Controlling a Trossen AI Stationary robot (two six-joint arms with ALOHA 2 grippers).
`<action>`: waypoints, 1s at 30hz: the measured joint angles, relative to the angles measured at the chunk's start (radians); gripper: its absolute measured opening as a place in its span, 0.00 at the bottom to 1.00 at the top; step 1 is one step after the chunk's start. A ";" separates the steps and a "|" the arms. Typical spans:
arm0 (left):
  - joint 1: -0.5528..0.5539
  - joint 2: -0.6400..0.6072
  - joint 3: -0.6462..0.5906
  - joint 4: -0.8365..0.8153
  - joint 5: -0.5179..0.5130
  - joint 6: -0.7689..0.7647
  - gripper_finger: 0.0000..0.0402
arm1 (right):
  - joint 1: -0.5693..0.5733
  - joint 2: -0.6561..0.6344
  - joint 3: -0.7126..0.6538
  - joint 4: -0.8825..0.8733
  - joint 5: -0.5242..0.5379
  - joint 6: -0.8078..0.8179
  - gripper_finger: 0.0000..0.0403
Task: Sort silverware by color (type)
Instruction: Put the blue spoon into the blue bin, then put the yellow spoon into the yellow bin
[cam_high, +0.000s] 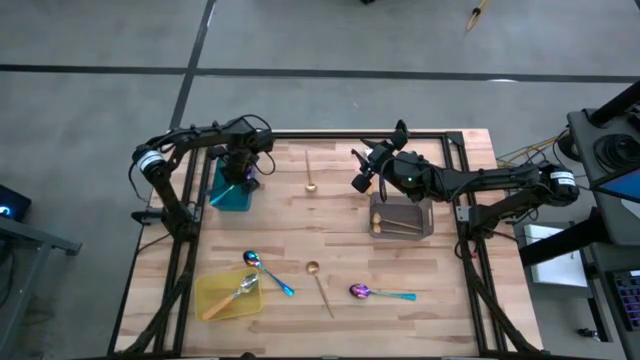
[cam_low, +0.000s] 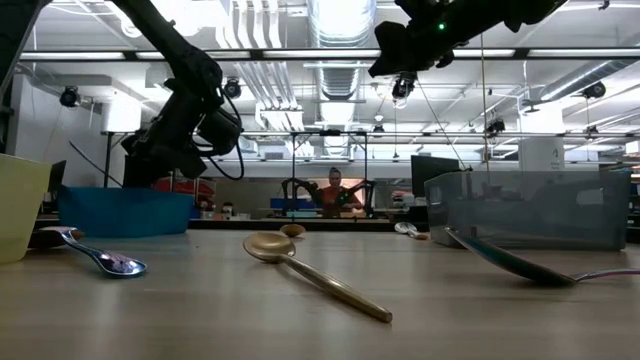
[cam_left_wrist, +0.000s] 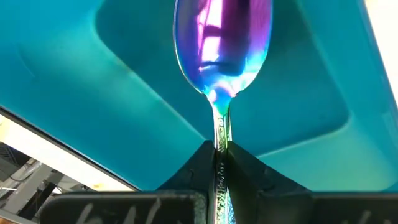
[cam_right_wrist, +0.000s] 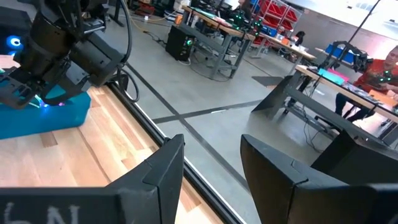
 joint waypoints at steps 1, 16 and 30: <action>0.000 0.000 0.000 0.000 0.000 0.000 0.05 | 0.000 0.000 0.000 0.000 0.000 0.000 0.37; 0.000 -0.001 0.000 -0.001 -0.001 0.051 0.16 | 0.000 0.000 0.000 -0.006 0.000 0.007 0.37; -0.105 -0.315 -0.006 0.274 -0.010 0.082 0.23 | 0.000 0.000 -0.013 -0.057 -0.112 0.082 0.37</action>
